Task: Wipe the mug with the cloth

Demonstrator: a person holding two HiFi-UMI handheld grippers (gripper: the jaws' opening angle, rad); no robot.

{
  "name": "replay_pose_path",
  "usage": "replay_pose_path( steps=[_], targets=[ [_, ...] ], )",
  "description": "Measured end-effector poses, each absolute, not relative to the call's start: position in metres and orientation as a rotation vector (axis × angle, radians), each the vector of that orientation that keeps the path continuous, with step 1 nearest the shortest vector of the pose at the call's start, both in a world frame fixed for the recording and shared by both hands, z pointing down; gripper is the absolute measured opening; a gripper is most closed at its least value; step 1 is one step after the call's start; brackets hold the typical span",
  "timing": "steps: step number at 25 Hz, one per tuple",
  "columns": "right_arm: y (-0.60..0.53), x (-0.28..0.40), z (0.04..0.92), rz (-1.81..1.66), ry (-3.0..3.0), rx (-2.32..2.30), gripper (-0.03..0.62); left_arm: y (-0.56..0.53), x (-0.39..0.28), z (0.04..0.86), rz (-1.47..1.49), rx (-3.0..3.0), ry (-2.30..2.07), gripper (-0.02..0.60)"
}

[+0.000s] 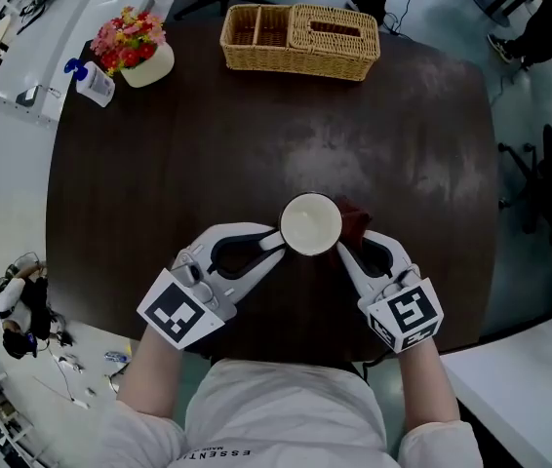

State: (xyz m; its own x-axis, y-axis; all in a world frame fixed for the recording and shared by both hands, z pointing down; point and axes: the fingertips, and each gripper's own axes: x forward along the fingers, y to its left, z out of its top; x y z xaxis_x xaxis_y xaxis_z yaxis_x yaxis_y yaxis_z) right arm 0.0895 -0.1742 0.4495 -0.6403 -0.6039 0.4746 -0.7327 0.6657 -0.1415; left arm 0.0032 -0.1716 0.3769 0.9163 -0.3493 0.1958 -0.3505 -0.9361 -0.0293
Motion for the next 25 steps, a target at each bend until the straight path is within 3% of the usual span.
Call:
replay_pose_path(
  steps=[11, 25],
  targets=[
    [-0.187, 0.115, 0.468, 0.406, -2.351, 1.231, 0.083, -0.167, 0.012, 0.464, 0.396, 2.948, -0.507, 0.064],
    [-0.179, 0.108, 0.478, 0.439, -2.364, 1.195, 0.083, -0.168, 0.0, 0.483, 0.44, 3.015, -0.492, 0.064]
  ],
)
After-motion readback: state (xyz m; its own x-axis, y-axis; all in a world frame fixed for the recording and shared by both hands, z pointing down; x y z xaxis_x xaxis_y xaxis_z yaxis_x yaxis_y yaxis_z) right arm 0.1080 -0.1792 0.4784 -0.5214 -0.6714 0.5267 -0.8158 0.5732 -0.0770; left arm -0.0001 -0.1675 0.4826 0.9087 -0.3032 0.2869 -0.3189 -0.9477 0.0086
